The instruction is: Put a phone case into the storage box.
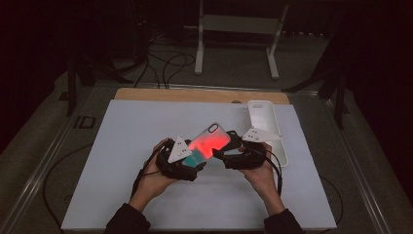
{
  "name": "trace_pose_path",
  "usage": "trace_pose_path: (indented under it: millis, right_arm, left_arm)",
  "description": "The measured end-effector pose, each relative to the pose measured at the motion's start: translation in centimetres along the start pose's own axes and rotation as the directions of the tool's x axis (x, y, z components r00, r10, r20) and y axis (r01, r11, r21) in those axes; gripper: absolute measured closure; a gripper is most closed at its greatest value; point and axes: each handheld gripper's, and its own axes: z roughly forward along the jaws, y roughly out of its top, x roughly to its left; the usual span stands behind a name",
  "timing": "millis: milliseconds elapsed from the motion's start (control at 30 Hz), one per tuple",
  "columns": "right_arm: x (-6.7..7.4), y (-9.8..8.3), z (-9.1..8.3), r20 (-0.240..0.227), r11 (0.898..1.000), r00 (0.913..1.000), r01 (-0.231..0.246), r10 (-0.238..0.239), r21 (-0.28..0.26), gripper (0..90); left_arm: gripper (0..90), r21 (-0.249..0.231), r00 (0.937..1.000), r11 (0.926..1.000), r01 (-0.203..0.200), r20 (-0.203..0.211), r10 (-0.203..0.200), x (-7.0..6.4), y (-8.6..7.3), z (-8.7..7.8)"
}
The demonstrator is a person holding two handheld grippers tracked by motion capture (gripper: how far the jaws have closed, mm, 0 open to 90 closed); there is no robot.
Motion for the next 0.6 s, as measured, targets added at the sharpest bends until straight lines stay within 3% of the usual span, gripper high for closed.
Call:
trace_pose_path:
  millis: [100, 133, 233, 267, 367, 433, 600]
  right_arm:
    - [0.3, 0.1, 0.5, 0.000, 0.999, 0.9996, -0.027, 0.027, 0.020, 36.5]
    - [0.2, 0.2, 0.6, -0.025, 0.997, 0.9974, -0.067, 0.068, 0.022, 42.3]
    - [0.2, 0.2, 0.6, -0.035, 0.996, 0.9959, -0.082, 0.083, 0.023, 46.1]
    - [0.3, 0.5, 0.8, -0.054, 0.993, 0.9918, -0.115, 0.116, 0.026, 56.0]
    - [0.4, 0.7, 0.9, -0.072, 0.991, 0.9884, -0.131, 0.133, 0.029, 61.2]
    - [0.7, 0.9, 1.2, -0.108, 0.988, 0.9822, -0.151, 0.154, 0.031, 72.1]
    - [0.9, 1.0, 1.5, -0.133, 0.985, 0.9760, -0.170, 0.172, 0.031, 79.3]
  left_arm:
    - [17.1, -0.014, 1.0000, 0.9999, 0.001, 0.002, 0.000, -0.2, 0.1, 0.0]
    - [17.1, -0.017, 1.0000, 0.9998, 0.002, 0.002, -0.002, -0.2, 0.1, 0.0]
    - [17.1, -0.013, 1.0000, 0.9999, -0.005, -0.002, 0.005, -0.4, 0.1, 0.1]
    - [17.1, -0.011, 1.0000, 0.9999, -0.006, -0.004, 0.006, -0.4, 0.1, 0.2]
    - [17.2, -0.010, 1.0000, 0.9999, -0.003, -0.001, 0.003, -0.5, 0.2, 0.3]
    - [17.3, -0.009, 1.0000, 1.0000, 0.000, -0.001, 0.000, -0.6, 0.3, 0.4]
    - [17.2, 0.020, 0.9998, 0.9997, -0.010, -0.020, 0.010, -0.6, 0.3, 0.6]
